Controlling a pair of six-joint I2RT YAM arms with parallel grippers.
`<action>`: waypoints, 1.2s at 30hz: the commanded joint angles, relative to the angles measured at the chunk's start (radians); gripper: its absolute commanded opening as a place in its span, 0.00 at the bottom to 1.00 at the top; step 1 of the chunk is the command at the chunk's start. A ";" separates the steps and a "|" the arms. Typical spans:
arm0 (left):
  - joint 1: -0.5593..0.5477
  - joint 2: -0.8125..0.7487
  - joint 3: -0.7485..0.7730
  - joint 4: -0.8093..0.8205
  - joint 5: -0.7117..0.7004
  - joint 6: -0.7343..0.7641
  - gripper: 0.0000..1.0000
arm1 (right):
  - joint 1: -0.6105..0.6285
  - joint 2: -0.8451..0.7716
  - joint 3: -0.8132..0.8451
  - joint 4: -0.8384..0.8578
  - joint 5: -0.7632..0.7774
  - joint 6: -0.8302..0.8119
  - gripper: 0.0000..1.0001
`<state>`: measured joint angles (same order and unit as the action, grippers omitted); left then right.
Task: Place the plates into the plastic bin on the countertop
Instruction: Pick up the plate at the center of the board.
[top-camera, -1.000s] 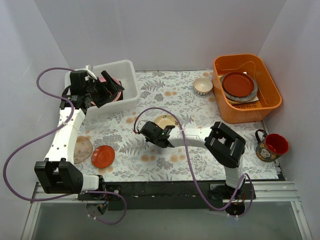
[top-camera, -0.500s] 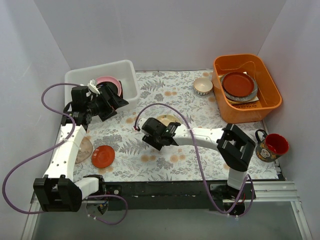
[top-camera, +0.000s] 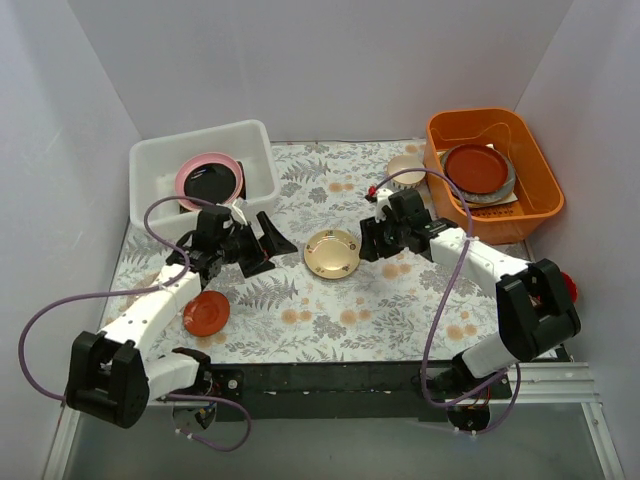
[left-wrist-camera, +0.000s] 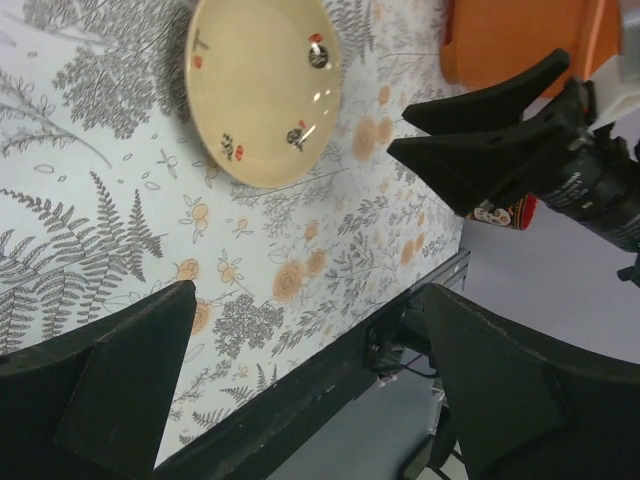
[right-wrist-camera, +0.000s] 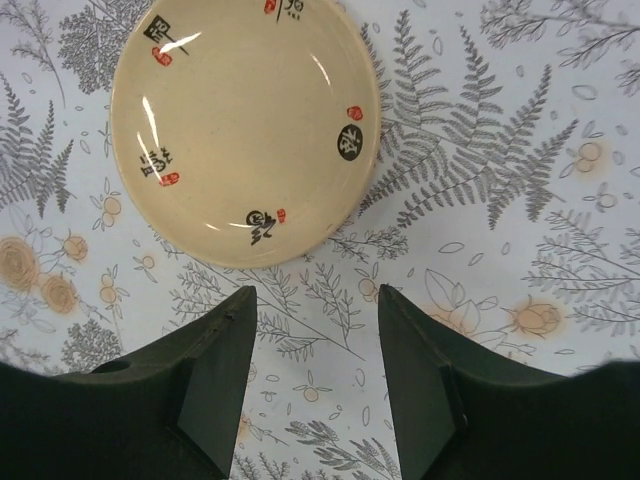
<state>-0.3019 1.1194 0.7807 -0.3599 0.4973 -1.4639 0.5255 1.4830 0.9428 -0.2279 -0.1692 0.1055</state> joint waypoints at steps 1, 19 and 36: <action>-0.017 0.054 -0.099 0.188 -0.029 -0.070 0.92 | -0.044 0.048 -0.025 0.087 -0.239 0.059 0.59; -0.052 0.473 -0.066 0.493 -0.029 -0.092 0.70 | -0.199 0.269 -0.134 0.435 -0.492 0.233 0.52; -0.094 0.707 0.034 0.581 0.015 -0.070 0.35 | -0.222 0.398 -0.058 0.498 -0.562 0.289 0.41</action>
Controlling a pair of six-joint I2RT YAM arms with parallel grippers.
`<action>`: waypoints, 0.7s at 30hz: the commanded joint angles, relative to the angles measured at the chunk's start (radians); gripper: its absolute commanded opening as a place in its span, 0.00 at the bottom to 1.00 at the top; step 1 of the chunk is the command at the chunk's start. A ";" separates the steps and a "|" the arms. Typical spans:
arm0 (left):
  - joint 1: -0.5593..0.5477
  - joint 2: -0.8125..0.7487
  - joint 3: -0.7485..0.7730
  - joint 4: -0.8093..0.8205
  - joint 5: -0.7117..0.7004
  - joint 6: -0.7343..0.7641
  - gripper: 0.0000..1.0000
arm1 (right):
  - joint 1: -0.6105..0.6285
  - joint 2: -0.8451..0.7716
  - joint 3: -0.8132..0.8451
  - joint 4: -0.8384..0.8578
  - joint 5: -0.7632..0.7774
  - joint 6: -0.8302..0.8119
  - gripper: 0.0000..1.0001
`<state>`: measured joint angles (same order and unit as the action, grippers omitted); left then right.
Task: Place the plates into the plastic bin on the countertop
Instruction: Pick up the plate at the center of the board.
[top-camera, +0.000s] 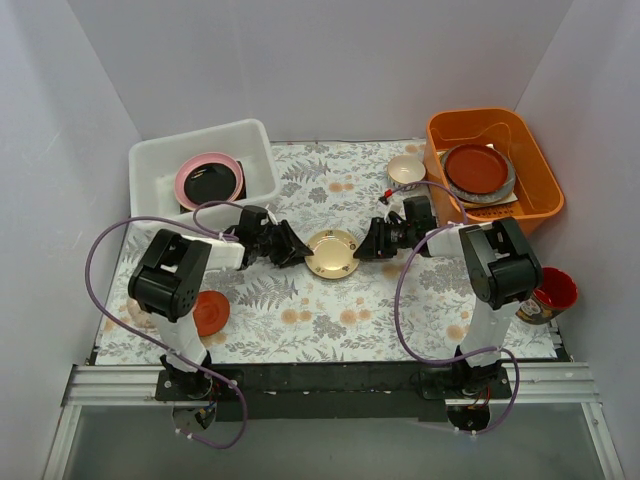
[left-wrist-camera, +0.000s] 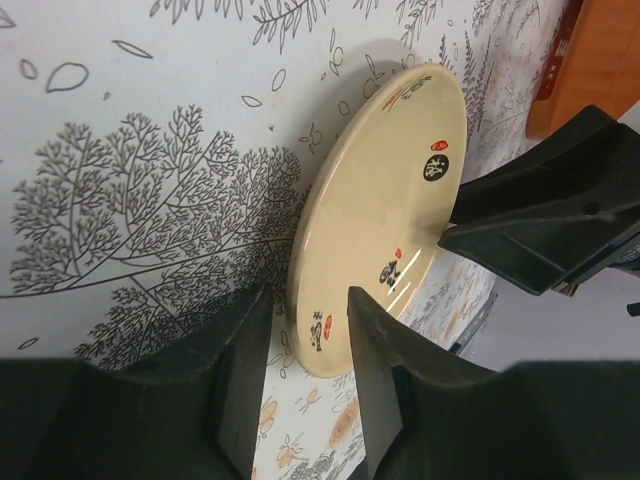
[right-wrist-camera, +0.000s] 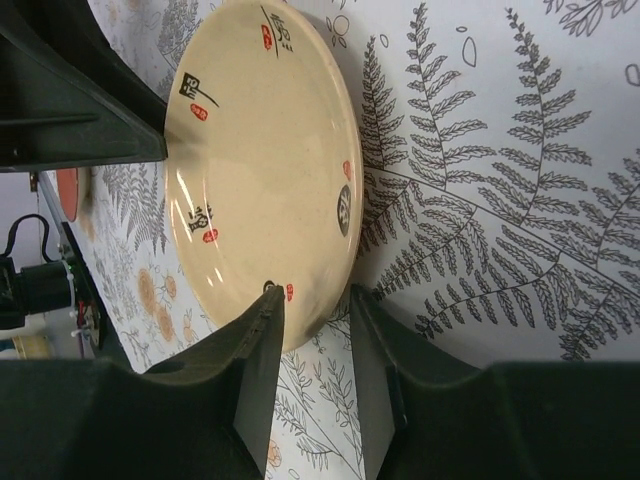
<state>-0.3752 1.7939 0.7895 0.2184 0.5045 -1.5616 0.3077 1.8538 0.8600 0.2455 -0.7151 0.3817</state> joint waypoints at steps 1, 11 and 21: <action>-0.025 0.038 0.025 0.002 0.011 0.031 0.33 | -0.004 0.030 0.025 0.028 -0.026 0.016 0.40; -0.096 0.073 0.051 0.009 0.006 0.052 0.14 | 0.005 0.033 0.027 0.040 -0.058 0.025 0.30; -0.096 -0.017 0.086 -0.103 -0.046 0.118 0.00 | 0.007 -0.027 0.016 0.032 -0.070 0.008 0.38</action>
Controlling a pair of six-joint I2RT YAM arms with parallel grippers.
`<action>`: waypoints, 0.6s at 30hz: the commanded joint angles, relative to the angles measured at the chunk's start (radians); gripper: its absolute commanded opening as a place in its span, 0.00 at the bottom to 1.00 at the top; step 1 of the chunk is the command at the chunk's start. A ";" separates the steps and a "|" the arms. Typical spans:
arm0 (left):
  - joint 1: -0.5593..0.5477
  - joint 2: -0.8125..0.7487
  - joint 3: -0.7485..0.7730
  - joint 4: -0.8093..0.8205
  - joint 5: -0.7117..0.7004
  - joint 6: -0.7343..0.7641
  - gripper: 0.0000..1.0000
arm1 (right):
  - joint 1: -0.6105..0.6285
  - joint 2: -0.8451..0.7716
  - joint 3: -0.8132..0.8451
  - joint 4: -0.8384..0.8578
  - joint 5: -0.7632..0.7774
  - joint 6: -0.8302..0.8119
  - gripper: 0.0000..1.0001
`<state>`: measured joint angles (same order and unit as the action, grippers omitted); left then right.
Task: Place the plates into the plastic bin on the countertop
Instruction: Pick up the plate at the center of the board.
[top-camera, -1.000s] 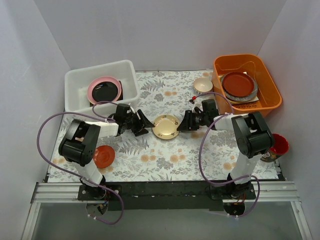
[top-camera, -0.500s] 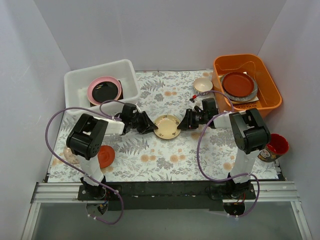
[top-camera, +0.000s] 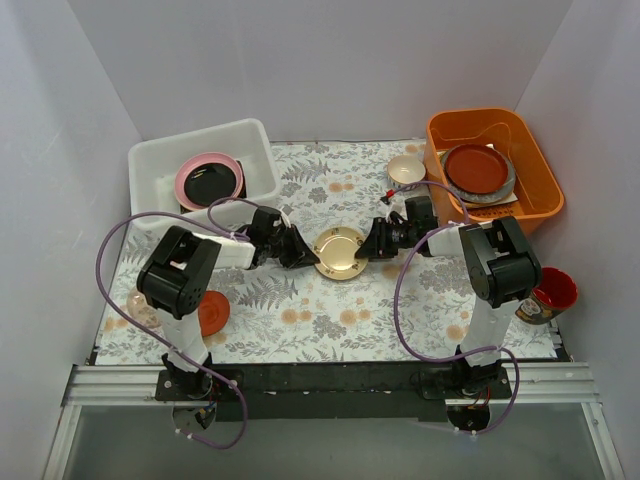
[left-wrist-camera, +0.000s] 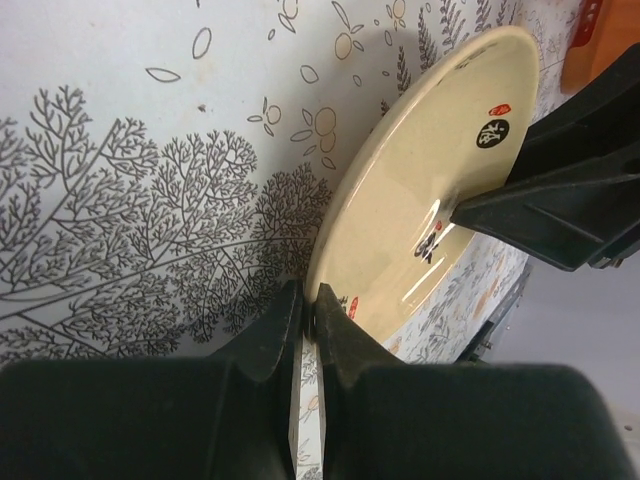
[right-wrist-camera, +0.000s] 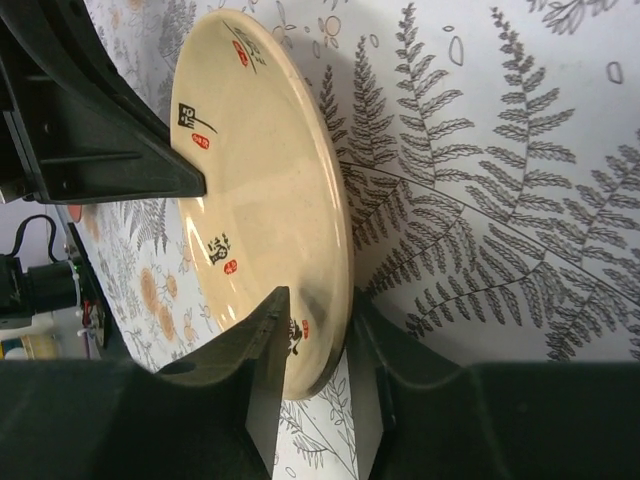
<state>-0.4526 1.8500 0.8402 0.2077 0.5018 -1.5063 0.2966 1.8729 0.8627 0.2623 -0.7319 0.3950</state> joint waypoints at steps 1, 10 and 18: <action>-0.018 -0.086 0.039 -0.103 -0.051 0.066 0.00 | 0.016 -0.061 0.013 0.014 -0.057 -0.002 0.40; -0.018 -0.184 0.106 -0.202 -0.037 0.103 0.00 | 0.016 -0.153 0.012 0.032 -0.080 0.051 0.66; 0.000 -0.294 0.161 -0.310 -0.054 0.135 0.00 | 0.013 -0.236 0.024 -0.008 -0.072 0.059 0.73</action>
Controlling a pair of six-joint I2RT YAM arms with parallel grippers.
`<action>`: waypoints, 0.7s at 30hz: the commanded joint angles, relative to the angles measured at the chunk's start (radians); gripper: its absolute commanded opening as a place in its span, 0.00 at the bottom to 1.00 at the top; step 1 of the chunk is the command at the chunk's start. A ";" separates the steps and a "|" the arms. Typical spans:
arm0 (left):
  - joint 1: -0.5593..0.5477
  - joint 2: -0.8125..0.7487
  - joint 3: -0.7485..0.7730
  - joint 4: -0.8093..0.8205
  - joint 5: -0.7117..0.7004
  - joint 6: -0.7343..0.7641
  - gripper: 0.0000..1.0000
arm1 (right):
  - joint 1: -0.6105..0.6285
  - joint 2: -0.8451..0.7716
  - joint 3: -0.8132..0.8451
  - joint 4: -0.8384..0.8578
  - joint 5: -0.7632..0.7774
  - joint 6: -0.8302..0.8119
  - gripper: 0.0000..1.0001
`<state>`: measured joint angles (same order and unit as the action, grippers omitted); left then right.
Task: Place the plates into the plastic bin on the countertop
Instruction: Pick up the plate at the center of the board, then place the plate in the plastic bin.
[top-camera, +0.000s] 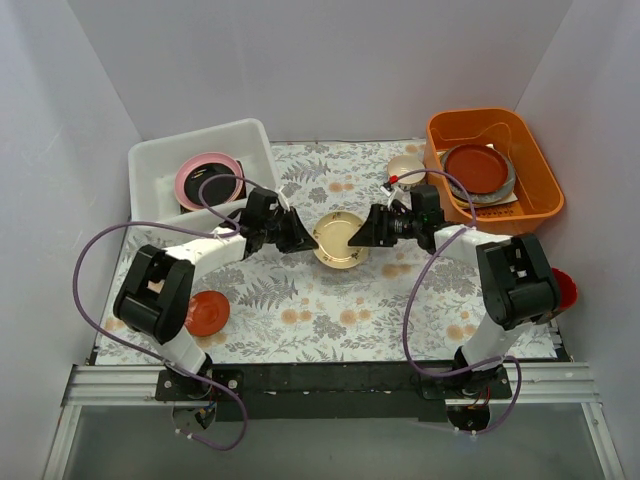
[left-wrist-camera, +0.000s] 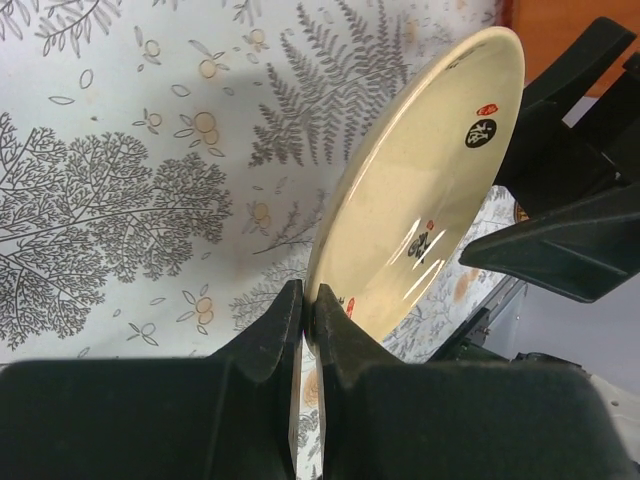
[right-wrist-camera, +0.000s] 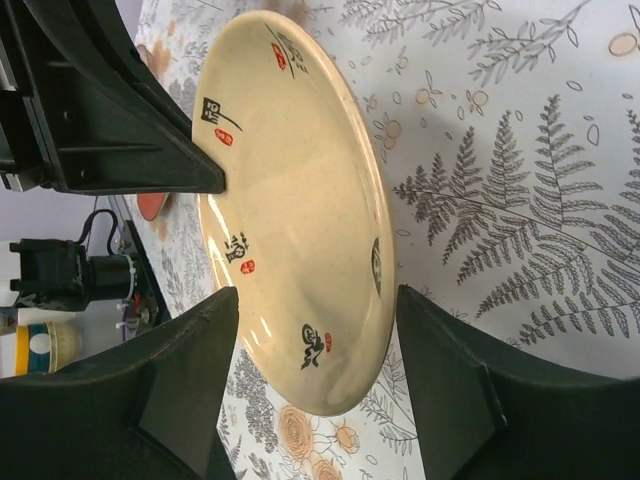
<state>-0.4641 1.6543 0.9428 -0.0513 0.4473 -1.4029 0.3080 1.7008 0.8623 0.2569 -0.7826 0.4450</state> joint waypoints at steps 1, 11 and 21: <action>0.015 -0.129 0.065 -0.058 0.002 0.033 0.00 | 0.002 -0.079 0.027 -0.013 -0.021 0.009 0.75; 0.080 -0.194 0.261 -0.228 -0.007 0.076 0.00 | 0.002 -0.148 0.073 0.051 -0.038 0.093 0.83; 0.237 -0.156 0.364 -0.324 0.048 0.146 0.00 | 0.002 -0.251 0.141 0.018 -0.052 0.118 0.89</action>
<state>-0.2844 1.5089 1.2369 -0.3302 0.4572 -1.3025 0.3080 1.5108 0.9413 0.2840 -0.8104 0.5560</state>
